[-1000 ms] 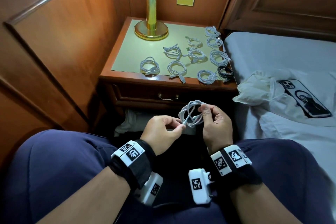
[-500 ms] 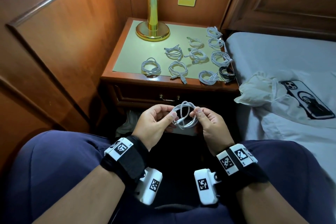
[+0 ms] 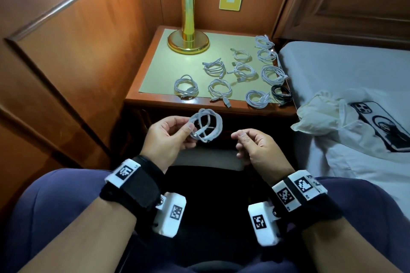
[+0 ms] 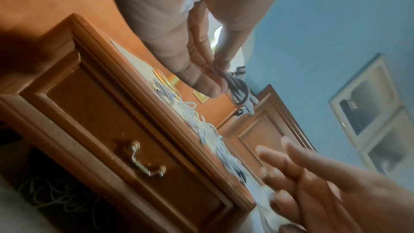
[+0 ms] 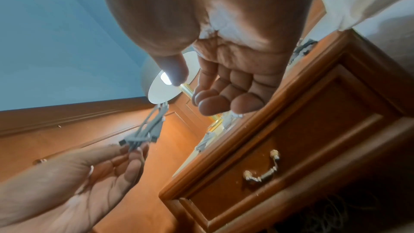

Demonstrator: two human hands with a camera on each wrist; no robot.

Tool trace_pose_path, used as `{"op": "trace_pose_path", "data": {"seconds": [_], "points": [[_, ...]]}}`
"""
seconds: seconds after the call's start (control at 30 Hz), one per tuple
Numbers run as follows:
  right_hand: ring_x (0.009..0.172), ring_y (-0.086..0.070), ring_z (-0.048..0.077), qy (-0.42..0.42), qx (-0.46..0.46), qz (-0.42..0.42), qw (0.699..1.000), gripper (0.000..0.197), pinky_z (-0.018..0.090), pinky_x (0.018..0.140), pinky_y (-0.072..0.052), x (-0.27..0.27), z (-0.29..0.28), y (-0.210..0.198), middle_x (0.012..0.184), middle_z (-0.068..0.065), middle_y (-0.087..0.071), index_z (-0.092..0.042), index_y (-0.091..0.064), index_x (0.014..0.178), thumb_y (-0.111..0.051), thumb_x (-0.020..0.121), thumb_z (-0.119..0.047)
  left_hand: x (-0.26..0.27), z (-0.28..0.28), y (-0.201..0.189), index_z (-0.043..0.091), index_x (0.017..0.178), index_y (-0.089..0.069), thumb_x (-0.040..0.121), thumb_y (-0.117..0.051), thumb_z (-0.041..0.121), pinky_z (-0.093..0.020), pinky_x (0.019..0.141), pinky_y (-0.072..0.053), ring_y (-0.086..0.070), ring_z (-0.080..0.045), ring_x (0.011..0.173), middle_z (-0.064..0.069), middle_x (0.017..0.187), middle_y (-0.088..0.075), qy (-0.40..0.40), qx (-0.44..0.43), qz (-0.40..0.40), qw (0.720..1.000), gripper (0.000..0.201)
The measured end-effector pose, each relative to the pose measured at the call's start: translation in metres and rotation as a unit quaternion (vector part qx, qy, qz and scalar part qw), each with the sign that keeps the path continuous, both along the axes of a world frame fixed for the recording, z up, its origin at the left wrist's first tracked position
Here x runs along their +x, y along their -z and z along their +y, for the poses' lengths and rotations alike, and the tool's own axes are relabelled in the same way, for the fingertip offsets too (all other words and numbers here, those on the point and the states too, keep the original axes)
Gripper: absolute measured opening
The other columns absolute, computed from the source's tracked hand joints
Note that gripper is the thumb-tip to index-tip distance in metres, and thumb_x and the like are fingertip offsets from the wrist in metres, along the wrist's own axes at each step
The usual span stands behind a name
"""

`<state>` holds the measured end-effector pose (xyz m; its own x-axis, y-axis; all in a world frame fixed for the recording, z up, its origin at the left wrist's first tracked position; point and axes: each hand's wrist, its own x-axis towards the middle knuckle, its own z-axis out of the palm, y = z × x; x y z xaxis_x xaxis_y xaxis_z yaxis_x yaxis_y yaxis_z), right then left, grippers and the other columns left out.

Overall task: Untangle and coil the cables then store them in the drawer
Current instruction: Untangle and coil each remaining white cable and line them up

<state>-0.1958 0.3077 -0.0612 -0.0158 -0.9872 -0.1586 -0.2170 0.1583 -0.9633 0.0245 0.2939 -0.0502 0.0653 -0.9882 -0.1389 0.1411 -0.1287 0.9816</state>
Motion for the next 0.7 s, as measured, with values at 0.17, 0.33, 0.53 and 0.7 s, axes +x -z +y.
{"op": "trace_pose_path", "data": {"seconds": [0.17, 0.33, 0.53, 0.7], "points": [[0.064, -0.061, 0.011, -0.048, -0.016, 0.070, 0.996, 0.017, 0.018, 0.059, -0.043, -0.008, -0.044, -0.031, 0.079, -0.002, -0.064, -0.018, -0.071, 0.097, -0.059, 0.098, -0.030, 0.034, -0.057, -0.018, 0.003, 0.092, -0.062, 0.094, -0.064, 0.003, -0.028, 0.062, -0.062, -0.067, -0.014, 0.058, -0.010, 0.077, -0.068, -0.042, 0.006, -0.017, 0.999, 0.003], [0.063, -0.063, 0.005, -0.066, -0.026, 0.104, 0.992, 0.016, 0.022, 0.061, -0.045, 0.008, -0.115, -0.044, 0.080, -0.004, -0.066, -0.022, -0.068, 0.097, -0.060, 0.097, -0.036, 0.050, -0.137, -0.022, 0.005, 0.090, -0.058, 0.095, -0.063, 0.002, -0.028, 0.060, -0.060, -0.071, -0.019, 0.061, -0.017, 0.090, -0.067, -0.076, 0.015, -0.025, 0.997, 0.008], [0.068, -0.066, 0.013, -0.042, -0.055, 0.130, 0.989, 0.016, 0.037, 0.074, -0.056, 0.030, -0.173, -0.021, 0.074, -0.006, -0.065, -0.024, -0.068, 0.086, -0.063, 0.094, -0.036, 0.038, -0.220, 0.000, 0.000, 0.096, -0.059, 0.094, -0.064, -0.002, -0.023, 0.058, -0.058, -0.072, -0.022, 0.064, -0.017, 0.091, -0.067, -0.104, 0.054, -0.011, 0.993, 0.006], [0.072, -0.065, 0.009, -0.058, -0.063, 0.178, 0.980, 0.014, 0.016, 0.062, -0.046, 0.032, -0.194, -0.021, 0.082, -0.006, -0.068, -0.025, -0.068, 0.091, -0.061, 0.096, -0.036, 0.034, -0.266, 0.006, 0.000, 0.099, -0.063, 0.092, -0.067, 0.000, -0.024, 0.063, -0.062, -0.073, -0.023, 0.066, -0.018, 0.088, -0.069, -0.090, 0.110, -0.055, 0.988, 0.008]]}}
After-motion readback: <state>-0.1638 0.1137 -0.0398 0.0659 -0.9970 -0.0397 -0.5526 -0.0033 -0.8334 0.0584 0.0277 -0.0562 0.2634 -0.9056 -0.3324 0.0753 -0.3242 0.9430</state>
